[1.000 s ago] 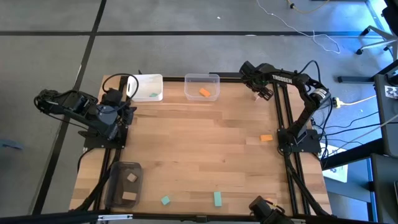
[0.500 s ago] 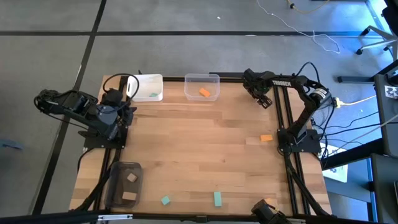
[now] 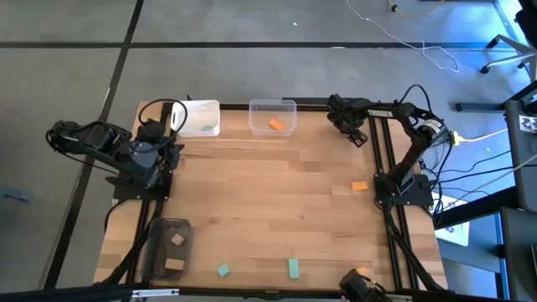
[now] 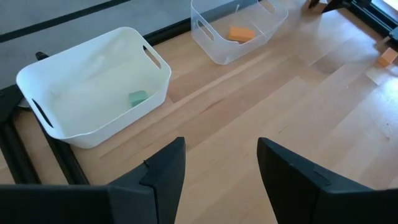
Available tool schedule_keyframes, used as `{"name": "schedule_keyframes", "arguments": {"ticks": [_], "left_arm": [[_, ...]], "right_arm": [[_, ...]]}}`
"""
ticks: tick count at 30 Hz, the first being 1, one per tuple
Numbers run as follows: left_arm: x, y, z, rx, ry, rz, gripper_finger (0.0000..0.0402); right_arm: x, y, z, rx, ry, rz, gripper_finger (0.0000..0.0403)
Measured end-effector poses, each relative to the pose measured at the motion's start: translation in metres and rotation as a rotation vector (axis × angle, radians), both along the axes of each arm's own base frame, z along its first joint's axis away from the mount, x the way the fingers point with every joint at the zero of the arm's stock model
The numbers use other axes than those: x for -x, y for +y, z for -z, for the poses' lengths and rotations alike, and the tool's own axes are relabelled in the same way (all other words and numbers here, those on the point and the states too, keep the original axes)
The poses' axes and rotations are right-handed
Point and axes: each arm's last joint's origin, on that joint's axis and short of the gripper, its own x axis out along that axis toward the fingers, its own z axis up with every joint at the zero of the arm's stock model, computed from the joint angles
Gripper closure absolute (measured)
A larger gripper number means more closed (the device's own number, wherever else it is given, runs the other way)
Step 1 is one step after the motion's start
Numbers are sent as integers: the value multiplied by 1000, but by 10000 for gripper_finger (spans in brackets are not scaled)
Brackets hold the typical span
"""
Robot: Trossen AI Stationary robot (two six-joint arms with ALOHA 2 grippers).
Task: Sort & place blocks by color
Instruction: Put the brown block into the black bin
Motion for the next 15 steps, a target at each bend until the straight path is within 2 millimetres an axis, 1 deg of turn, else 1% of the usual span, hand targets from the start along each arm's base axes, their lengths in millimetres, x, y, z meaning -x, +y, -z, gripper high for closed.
{"name": "schedule_keyframes", "arguments": {"ticks": [5,15], "left_arm": [[0,0,0,6,2,4,211],[0,0,0,12,4,9,211]], "right_arm": [[0,-1,0,18,38,-50,192],[2,-2,0,40,77,-47,193]]}}
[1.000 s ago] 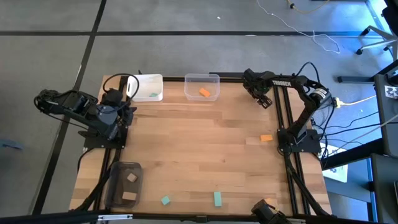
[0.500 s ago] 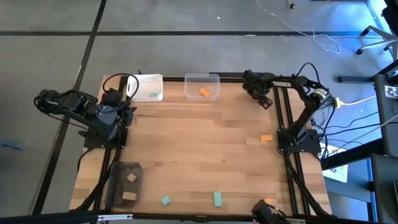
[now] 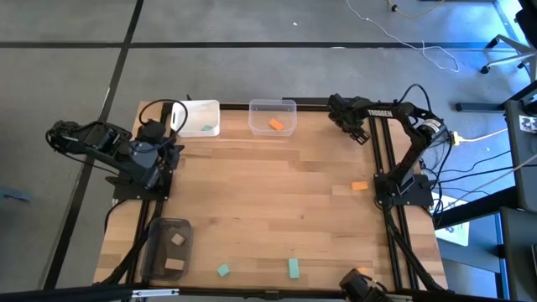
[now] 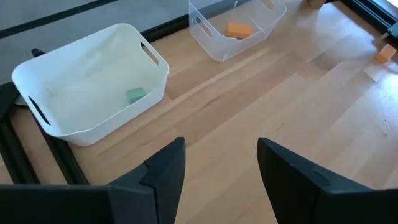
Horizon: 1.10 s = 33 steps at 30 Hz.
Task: Sort & place blocks by color
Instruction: Put the brown block into the black bin
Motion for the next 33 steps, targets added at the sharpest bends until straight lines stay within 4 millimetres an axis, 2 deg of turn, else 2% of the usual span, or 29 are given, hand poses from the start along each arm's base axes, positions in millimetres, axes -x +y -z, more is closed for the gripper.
{"name": "schedule_keyframes", "arguments": {"ticks": [4,11,13,20,28,33], "left_arm": [[0,0,0,0,0,0,211],[0,0,0,-1,2,0,211],[0,0,0,-3,6,2,211],[0,0,0,-29,30,35,211],[0,0,0,-24,32,40,211],[0,0,0,-24,32,40,211]], "right_arm": [[1,0,0,17,19,7,205],[0,-1,-1,24,24,6,271],[0,-1,-1,23,22,-6,272],[-10,-5,-3,9,-24,-282,272],[-36,16,-4,-19,8,-540,272],[-62,27,-16,7,19,-746,272]]}}
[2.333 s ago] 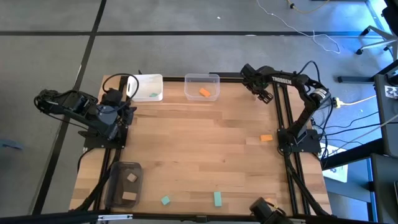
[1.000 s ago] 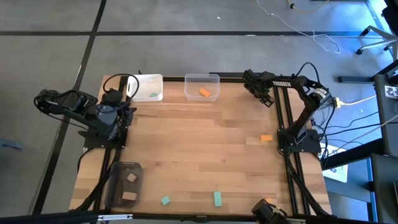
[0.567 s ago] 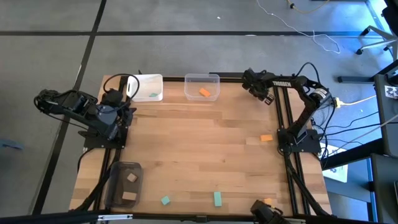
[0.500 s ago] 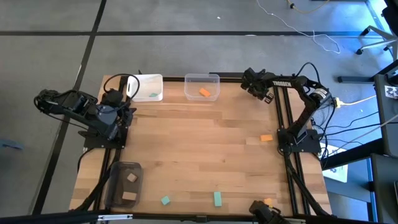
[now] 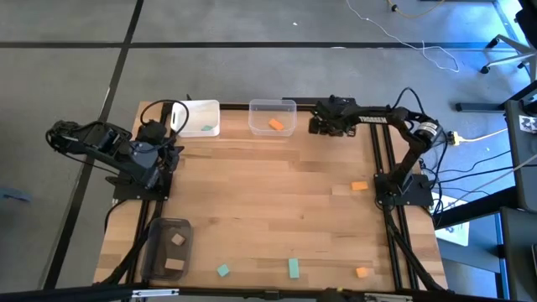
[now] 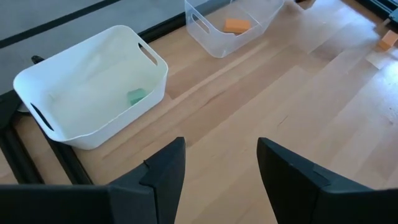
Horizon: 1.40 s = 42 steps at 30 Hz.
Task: Sort & place blocks by color
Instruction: Put the brown block into the black bin
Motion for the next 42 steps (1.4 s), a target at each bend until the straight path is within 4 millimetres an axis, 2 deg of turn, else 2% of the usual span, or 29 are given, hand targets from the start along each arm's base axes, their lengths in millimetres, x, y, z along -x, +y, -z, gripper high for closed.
{"name": "schedule_keyframes", "arguments": {"ticks": [6,13,17,22,27,34,42], "left_arm": [[0,0,0,0,0,0,211],[-1,0,0,10,-15,-8,211],[-4,-1,-3,76,-103,-59,211],[-15,-2,-14,152,-286,-110,211],[-26,-2,-29,199,-471,-109,211],[-38,4,-47,186,-632,-77,211],[-82,16,-47,166,-631,-68,211]], "right_arm": [[-43,17,-33,88,5,-339,272],[-97,49,-96,278,1,-792,272],[-121,75,-133,467,45,-1011,272],[-140,102,-170,679,64,-1144,272],[-154,120,-188,860,32,-1235,272],[-161,136,-195,959,6,-1293,272],[-163,148,-196,990,37,-1365,272]]}}
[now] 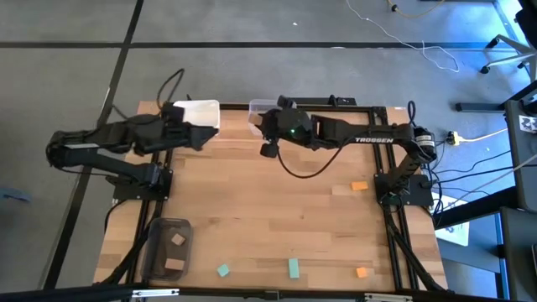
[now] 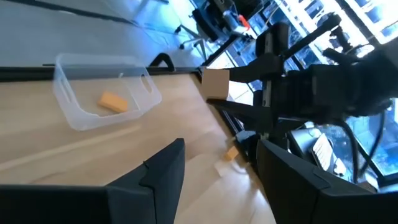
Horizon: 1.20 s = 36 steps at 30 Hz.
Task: Sort & place blocks by color
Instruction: Put the brown block into the black bin
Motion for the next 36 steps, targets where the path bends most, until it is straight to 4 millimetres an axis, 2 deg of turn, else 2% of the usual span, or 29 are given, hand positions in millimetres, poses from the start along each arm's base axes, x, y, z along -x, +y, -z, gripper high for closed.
{"name": "schedule_keyframes", "arguments": {"ticks": [7,12,19,27,36], "left_arm": [[-37,22,9,-6,34,34,211],[-53,38,15,-53,66,31,211],[-73,56,25,-39,73,129,211],[-85,67,30,-31,46,175,211],[-91,69,30,-31,12,222,211]], "right_arm": [[-1,5,0,32,22,-29,272],[-1,6,0,34,26,-55,272],[-1,7,0,26,23,-76,272],[-1,7,0,26,23,-74,272],[-2,7,1,24,26,-81,272]]}}
